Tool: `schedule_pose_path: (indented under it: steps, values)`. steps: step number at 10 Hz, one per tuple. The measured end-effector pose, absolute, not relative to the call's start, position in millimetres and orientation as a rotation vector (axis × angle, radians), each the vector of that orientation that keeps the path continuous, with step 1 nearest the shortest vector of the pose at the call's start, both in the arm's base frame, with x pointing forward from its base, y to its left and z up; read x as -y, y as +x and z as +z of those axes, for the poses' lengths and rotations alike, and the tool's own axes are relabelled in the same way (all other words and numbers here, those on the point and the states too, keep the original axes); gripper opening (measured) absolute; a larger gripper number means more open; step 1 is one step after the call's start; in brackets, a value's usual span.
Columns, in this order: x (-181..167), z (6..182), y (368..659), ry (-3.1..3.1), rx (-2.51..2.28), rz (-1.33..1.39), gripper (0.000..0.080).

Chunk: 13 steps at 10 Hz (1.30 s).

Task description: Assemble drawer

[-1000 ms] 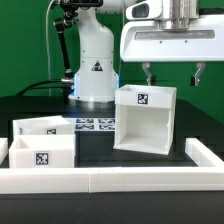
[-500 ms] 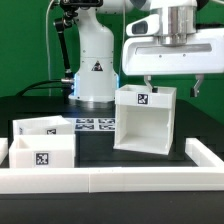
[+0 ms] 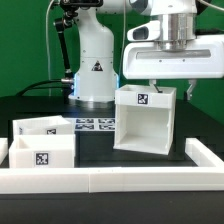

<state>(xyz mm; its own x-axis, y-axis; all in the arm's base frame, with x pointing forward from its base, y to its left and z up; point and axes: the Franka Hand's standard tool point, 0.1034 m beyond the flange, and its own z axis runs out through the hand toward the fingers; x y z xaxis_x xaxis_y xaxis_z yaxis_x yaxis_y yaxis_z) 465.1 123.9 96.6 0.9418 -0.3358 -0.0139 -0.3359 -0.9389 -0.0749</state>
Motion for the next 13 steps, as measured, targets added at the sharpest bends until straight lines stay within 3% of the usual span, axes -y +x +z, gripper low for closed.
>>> schedule_pose_path:
  steps: [1,2,3,4,10,13]
  values:
    - [-123,96.5,465,-3.022,-0.513,0.001,0.0240]
    - [-124,96.5,465,-3.023,-0.512,0.001,0.0240]
    - [-124,96.5,465,-3.023,-0.511,0.001,0.0070]
    - [-124,96.7,465,-3.022,-0.511,0.000,0.0037]
    - [-123,97.0,466,-3.024,-0.499,-0.002,0.0037]
    - [-111,96.7,486,-3.025,-0.452,-0.023,0.0038]
